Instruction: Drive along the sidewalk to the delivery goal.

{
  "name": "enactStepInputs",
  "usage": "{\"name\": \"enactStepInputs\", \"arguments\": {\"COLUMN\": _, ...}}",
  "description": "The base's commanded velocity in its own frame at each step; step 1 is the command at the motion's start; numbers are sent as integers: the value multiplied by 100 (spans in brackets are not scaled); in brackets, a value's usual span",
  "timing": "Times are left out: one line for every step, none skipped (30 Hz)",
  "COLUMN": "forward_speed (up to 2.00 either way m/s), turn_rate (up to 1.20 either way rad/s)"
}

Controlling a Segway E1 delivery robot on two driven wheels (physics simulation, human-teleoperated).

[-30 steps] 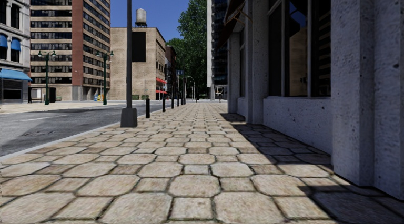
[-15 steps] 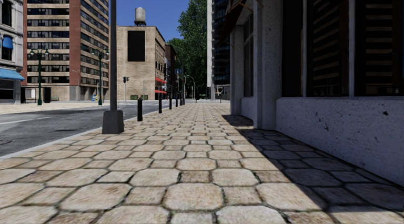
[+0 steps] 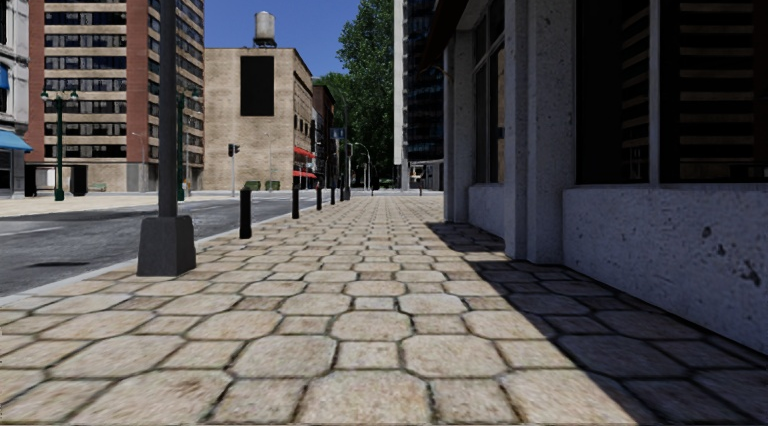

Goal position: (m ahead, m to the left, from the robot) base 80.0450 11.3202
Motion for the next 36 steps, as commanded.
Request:
{"name": "enactStepInputs", "arguments": {"forward_speed": 200, "turn_rate": 0}}
{"name": "enactStepInputs", "arguments": {"forward_speed": 200, "turn_rate": 0}}
{"name": "enactStepInputs", "arguments": {"forward_speed": 200, "turn_rate": 0}}
{"name": "enactStepInputs", "arguments": {"forward_speed": 200, "turn_rate": 0}}
{"name": "enactStepInputs", "arguments": {"forward_speed": 200, "turn_rate": 0}}
{"name": "enactStepInputs", "arguments": {"forward_speed": 200, "turn_rate": 0}}
{"name": "enactStepInputs", "arguments": {"forward_speed": 200, "turn_rate": 0}}
{"name": "enactStepInputs", "arguments": {"forward_speed": 200, "turn_rate": 0}}
{"name": "enactStepInputs", "arguments": {"forward_speed": 200, "turn_rate": 0}}
{"name": "enactStepInputs", "arguments": {"forward_speed": 200, "turn_rate": 0}}
{"name": "enactStepInputs", "arguments": {"forward_speed": 200, "turn_rate": 0}}
{"name": "enactStepInputs", "arguments": {"forward_speed": 200, "turn_rate": 0}}
{"name": "enactStepInputs", "arguments": {"forward_speed": 200, "turn_rate": 0}}
{"name": "enactStepInputs", "arguments": {"forward_speed": 200, "turn_rate": 0}}
{"name": "enactStepInputs", "arguments": {"forward_speed": 200, "turn_rate": 0}}
{"name": "enactStepInputs", "arguments": {"forward_speed": 200, "turn_rate": 0}}
{"name": "enactStepInputs", "arguments": {"forward_speed": 200, "turn_rate": 0}}
{"name": "enactStepInputs", "arguments": {"forward_speed": 200, "turn_rate": 0}}
{"name": "enactStepInputs", "arguments": {"forward_speed": 200, "turn_rate": 0}}
{"name": "enactStepInputs", "arguments": {"forward_speed": 200, "turn_rate": 0}}
{"name": "enactStepInputs", "arguments": {"forward_speed": 200, "turn_rate": 0}}
{"name": "enactStepInputs", "arguments": {"forward_speed": 200, "turn_rate": 0}}
{"name": "enactStepInputs", "arguments": {"forward_speed": 200, "turn_rate": 0}}
{"name": "enactStepInputs", "arguments": {"forward_speed": 200, "turn_rate": 0}}
{"name": "enactStepInputs", "arguments": {"forward_speed": 200, "turn_rate": 0}}
{"name": "enactStepInputs", "arguments": {"forward_speed": 200, "turn_rate": 0}}
{"name": "enactStepInputs", "arguments": {"forward_speed": 200, "turn_rate": 0}}
{"name": "enactStepInputs", "arguments": {"forward_speed": 200, "turn_rate": 0}}
{"name": "enactStepInputs", "arguments": {"forward_speed": 200, "turn_rate": 0}}
{"name": "enactStepInputs", "arguments": {"forward_speed": 200, "turn_rate": 0}}
{"name": "enactStepInputs", "arguments": {"forward_speed": 200, "turn_rate": 0}}
{"name": "enactStepInputs", "arguments": {"forward_speed": 200, "turn_rate": 0}}
{"name": "enactStepInputs", "arguments": {"forward_speed": 200, "turn_rate": 0}}
{"name": "enactStepInputs", "arguments": {"forward_speed": 200, "turn_rate": 0}}
{"name": "enactStepInputs", "arguments": {"forward_speed": 200, "turn_rate": 0}}
{"name": "enactStepInputs", "arguments": {"forward_speed": 200, "turn_rate": 0}}
